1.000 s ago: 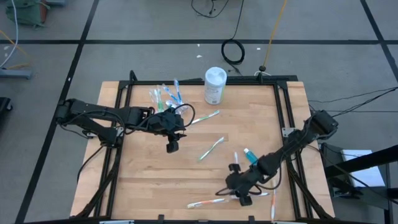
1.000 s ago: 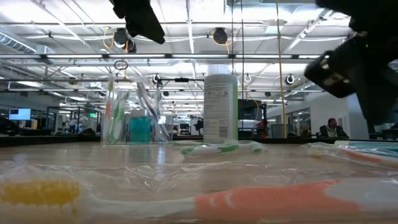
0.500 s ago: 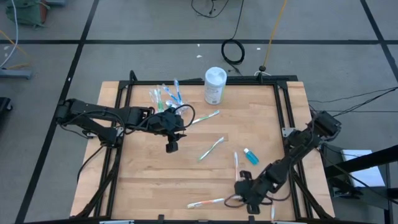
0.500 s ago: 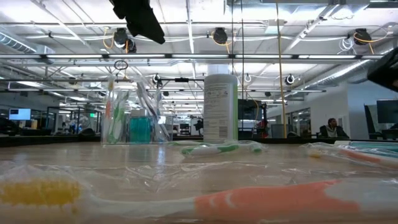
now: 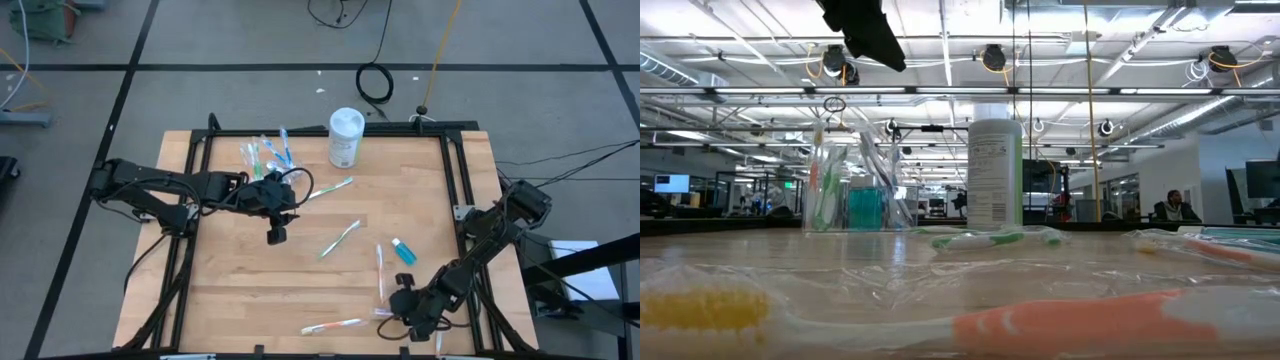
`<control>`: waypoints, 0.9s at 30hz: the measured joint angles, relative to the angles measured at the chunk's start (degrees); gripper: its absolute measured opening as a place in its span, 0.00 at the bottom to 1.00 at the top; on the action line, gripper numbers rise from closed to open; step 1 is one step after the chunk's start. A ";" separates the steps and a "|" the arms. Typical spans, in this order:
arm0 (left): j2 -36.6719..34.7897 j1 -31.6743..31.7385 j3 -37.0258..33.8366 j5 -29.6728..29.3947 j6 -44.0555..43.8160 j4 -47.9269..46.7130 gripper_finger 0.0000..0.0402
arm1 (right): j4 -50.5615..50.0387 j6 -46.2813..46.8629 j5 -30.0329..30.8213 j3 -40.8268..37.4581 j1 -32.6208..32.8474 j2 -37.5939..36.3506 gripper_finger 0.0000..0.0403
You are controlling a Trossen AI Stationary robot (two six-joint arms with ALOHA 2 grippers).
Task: Pick & Place toothbrushing station
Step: Put the violet toothbrush into the left of the transparent organizer
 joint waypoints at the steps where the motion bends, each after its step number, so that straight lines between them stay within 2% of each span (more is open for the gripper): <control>1: -0.01 0.00 0.00 0.00 -0.02 -0.01 0.32 | 1.93 -0.25 -0.02 -0.93 -0.02 -0.10 0.30; 4: -0.01 0.00 0.00 0.00 -0.04 0.03 0.32 | 7.52 -1.92 0.50 -3.74 -0.02 -0.13 0.30; 8: 0.00 0.00 0.00 -0.02 -0.02 0.07 0.32 | 10.13 -5.27 4.72 -6.29 0.00 -0.15 0.27; 12: 0.00 0.00 0.00 -0.02 -0.02 0.08 0.32 | 10.47 -12.15 8.98 -7.29 -0.02 -0.11 0.19; 18: -0.01 0.00 0.00 -0.02 -0.02 0.03 0.32 | 10.69 -17.30 9.33 -7.44 -0.08 -0.08 0.03; 22: 0.00 0.00 0.00 -0.02 -0.02 0.06 0.32 | 14.53 -24.04 9.96 -7.55 -0.09 0.09 0.05; 27: 0.01 0.00 0.00 -0.02 -0.02 1.39 0.32 | 23.68 -39.20 18.31 -7.59 -0.15 0.18 0.04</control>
